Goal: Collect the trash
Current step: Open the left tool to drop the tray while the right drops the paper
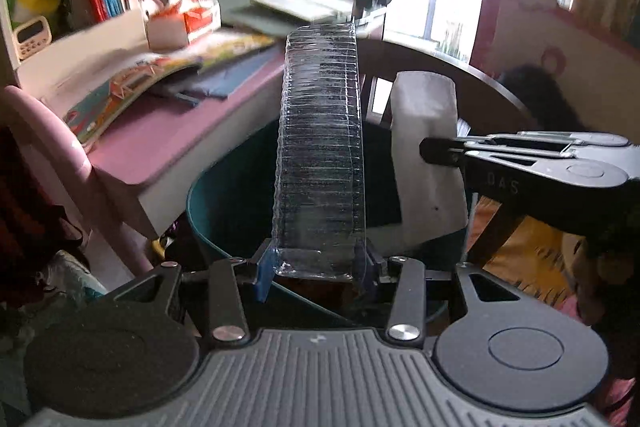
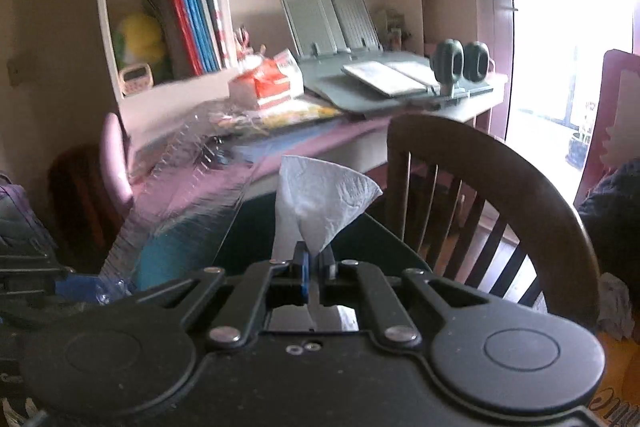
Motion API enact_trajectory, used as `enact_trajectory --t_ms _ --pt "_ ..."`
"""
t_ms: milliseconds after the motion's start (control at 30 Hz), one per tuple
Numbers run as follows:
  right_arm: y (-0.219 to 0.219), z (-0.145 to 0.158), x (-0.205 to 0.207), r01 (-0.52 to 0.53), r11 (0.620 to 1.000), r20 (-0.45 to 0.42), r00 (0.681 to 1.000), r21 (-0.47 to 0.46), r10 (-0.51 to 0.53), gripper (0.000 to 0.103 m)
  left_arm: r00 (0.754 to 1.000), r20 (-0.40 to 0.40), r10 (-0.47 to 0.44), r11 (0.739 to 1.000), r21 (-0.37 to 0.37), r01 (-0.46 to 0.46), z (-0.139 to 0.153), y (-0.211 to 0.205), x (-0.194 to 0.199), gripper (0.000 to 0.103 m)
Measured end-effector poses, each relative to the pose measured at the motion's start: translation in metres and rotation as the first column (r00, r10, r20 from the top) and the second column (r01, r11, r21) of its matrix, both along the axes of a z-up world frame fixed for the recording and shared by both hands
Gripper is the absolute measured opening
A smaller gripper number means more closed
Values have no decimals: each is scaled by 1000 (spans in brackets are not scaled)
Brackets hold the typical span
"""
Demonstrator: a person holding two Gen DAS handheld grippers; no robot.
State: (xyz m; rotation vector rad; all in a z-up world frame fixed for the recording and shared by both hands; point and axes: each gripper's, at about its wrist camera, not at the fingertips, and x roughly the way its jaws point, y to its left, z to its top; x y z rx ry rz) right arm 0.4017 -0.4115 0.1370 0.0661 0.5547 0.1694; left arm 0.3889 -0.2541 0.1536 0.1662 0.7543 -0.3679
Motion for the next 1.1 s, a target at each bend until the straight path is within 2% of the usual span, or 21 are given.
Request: enact_trajectory --t_ms 300,467,500,567,800,867,1100 --pt "4 -34 22 -40 998 -97 995 -39 36 4 999 -47 -13 996 85 17 -27 -17 28 42" --pt "3 -45 25 -51 998 -142 989 -47 44 20 998 -55 -16 995 101 21 -36 -22 36 42" --pt "4 -47 26 -54 997 -150 988 -55 45 20 998 -53 -19 995 98 24 -36 -23 37 42" --pt "6 -50 27 -64 995 -162 985 -76 51 27 998 -61 -18 997 76 23 -37 -22 38 42" --pt "8 -51 24 -58 995 -170 985 -84 43 33 999 -32 -9 997 71 11 -38 -23 34 44" --pt "7 -49 22 -53 995 -164 986 -84 39 36 999 -33 8 998 58 -6 -35 -20 31 50" --pt "4 -28 0 -55 996 -119 992 -70 47 45 999 1 33 999 4 -33 -18 -8 12 53"
